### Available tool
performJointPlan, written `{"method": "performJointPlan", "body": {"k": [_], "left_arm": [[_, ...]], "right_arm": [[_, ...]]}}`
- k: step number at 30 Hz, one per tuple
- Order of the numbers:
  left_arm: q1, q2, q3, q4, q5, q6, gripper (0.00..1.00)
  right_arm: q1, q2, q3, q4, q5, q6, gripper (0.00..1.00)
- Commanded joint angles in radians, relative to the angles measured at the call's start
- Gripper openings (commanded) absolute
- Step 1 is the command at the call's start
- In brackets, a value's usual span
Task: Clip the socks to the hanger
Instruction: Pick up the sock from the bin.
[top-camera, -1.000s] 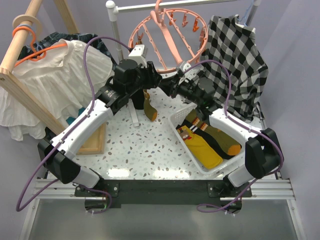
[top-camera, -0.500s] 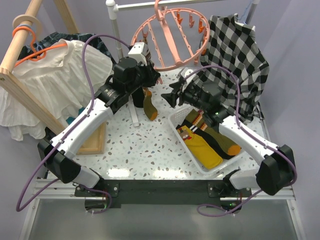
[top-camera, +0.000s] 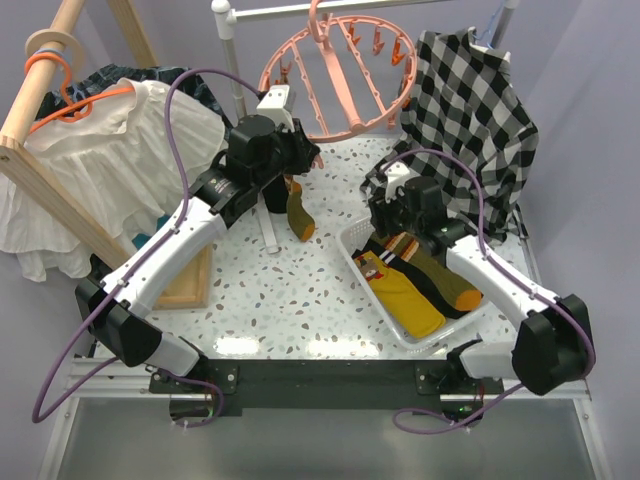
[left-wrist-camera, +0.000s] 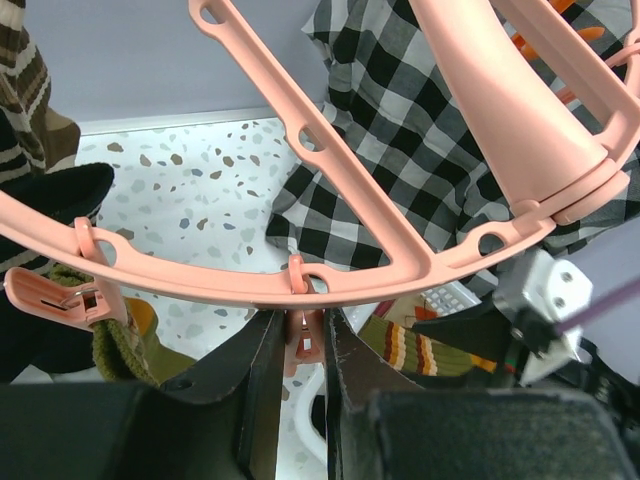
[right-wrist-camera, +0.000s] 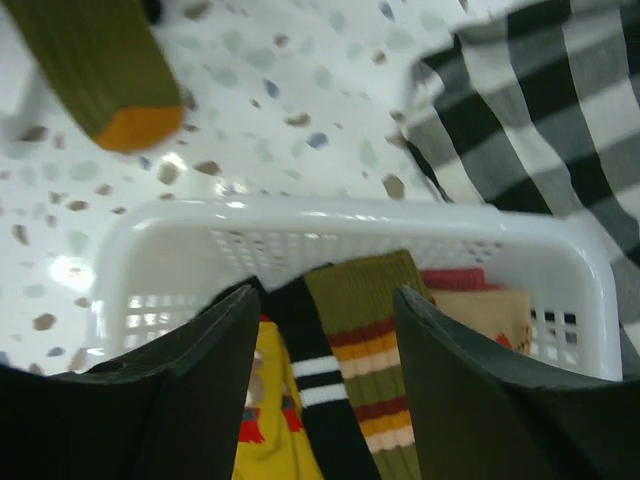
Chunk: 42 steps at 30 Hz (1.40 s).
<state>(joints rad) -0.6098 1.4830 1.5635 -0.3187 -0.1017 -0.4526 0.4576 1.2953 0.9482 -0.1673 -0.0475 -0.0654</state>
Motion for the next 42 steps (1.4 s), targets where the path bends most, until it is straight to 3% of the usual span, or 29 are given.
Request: {"method": "performJointPlan", "body": {"k": [1,8,17,20,22,25,36,42], "left_arm": [[0.002,-0.006,0.03,0.035,-0.015,0.019,0.08],[0.002,-0.012,0.029,0.03,-0.013,0.019,0.08],[0.002,-0.01,0.029,0.029,-0.009,0.015,0.08],[0.002,-0.007,0.027,0.029,-0.007,0.015,0.08],[0.002,-0.009,0.029,0.027,-0.006,0.015,0.08],[0.001,-0.01,0.029,0.029,-0.003,0.015,0.08],[0.002,-0.006,0.033,0.035,0.007,0.014,0.08],[0.002,-0.001,0.033,0.043,0.014,0.008,0.08]], "right_arm": [[-0.036,0.048,0.006,-0.054,0.106,0.039,0.57],[-0.039,0.166,0.026,-0.037,0.149,0.019,0.46],[-0.042,0.297,0.027,-0.023,0.132,0.016,0.43],[-0.042,0.305,0.023,-0.029,0.135,0.013,0.31],[-0.042,0.289,0.023,-0.038,0.133,0.009,0.17],[-0.043,0.228,0.024,-0.055,0.13,-0.002,0.04],[-0.043,-0.057,0.03,-0.101,0.075,-0.005,0.0],[-0.037,-0.18,0.096,0.01,-0.174,0.002,0.0]]}}
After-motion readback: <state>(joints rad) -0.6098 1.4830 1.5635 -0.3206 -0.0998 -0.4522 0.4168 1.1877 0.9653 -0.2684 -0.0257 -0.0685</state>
